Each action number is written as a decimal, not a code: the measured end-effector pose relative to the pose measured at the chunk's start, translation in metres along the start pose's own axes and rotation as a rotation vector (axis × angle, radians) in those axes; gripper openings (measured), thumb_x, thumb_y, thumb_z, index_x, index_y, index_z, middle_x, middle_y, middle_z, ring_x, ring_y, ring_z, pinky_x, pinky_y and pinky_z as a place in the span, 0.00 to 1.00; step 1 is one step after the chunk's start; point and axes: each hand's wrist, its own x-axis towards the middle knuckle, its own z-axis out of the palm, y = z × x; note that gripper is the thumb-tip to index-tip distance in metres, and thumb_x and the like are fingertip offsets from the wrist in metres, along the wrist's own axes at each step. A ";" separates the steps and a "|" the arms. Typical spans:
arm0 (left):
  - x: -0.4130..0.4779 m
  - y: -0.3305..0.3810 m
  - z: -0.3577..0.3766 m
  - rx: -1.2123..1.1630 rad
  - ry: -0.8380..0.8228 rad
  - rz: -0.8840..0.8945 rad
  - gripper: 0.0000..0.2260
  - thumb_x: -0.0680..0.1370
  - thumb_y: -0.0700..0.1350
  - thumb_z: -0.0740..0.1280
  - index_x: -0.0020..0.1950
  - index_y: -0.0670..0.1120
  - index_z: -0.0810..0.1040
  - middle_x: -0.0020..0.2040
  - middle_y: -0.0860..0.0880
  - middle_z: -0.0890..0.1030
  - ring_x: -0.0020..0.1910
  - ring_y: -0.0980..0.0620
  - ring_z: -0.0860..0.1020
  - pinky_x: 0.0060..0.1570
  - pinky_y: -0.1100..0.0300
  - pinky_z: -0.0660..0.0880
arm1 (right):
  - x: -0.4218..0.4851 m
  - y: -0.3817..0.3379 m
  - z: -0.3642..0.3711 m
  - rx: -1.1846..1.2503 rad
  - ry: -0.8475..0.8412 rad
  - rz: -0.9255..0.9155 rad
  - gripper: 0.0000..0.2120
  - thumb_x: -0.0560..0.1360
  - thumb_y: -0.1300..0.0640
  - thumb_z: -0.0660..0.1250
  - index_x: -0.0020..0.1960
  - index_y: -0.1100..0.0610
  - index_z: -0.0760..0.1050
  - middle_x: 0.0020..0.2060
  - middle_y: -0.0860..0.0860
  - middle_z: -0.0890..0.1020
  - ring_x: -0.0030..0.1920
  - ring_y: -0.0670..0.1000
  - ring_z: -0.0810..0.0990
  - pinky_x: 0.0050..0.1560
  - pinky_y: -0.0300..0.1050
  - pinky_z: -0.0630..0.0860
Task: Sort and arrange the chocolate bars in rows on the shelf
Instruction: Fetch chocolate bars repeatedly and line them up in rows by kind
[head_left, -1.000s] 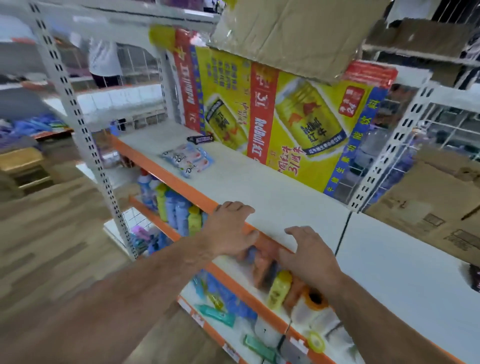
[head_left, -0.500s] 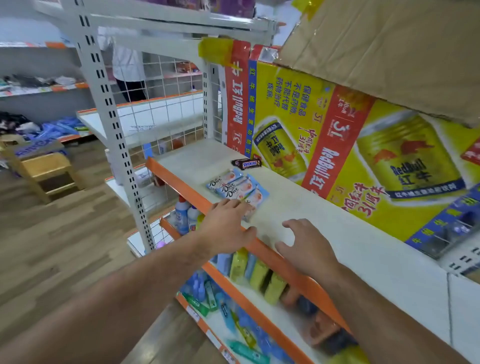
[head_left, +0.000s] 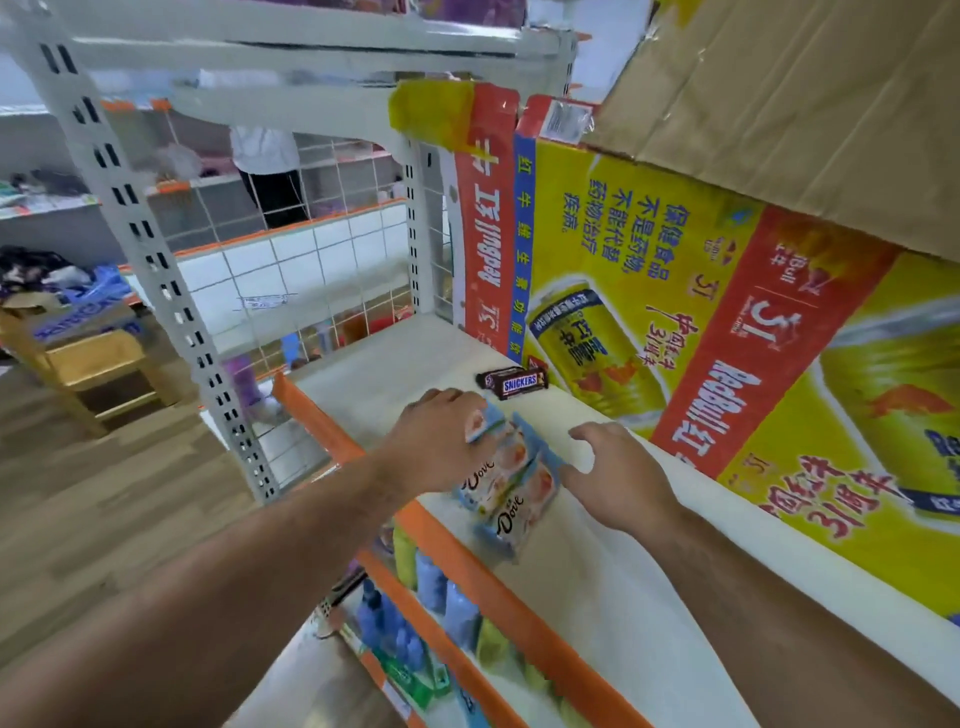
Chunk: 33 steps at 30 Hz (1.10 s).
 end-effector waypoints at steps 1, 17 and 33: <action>0.010 -0.003 0.001 -0.004 -0.015 0.009 0.22 0.77 0.59 0.61 0.69 0.51 0.70 0.65 0.50 0.75 0.65 0.47 0.69 0.64 0.50 0.68 | 0.010 0.001 0.002 0.004 -0.001 0.009 0.26 0.74 0.42 0.66 0.69 0.49 0.69 0.66 0.49 0.71 0.62 0.51 0.74 0.57 0.48 0.74; 0.176 -0.078 0.037 0.002 -0.242 0.213 0.24 0.68 0.66 0.69 0.57 0.52 0.77 0.49 0.49 0.76 0.51 0.48 0.74 0.50 0.53 0.74 | 0.151 -0.011 0.048 -0.167 -0.169 0.090 0.35 0.76 0.50 0.65 0.77 0.43 0.52 0.70 0.56 0.67 0.65 0.58 0.72 0.57 0.49 0.75; 0.213 -0.074 0.046 -0.123 -0.246 0.297 0.11 0.69 0.51 0.71 0.51 0.54 0.79 0.48 0.54 0.79 0.50 0.51 0.77 0.50 0.56 0.73 | 0.133 -0.007 0.034 -0.168 -0.200 0.326 0.21 0.67 0.47 0.76 0.57 0.49 0.75 0.51 0.49 0.79 0.50 0.53 0.80 0.44 0.44 0.75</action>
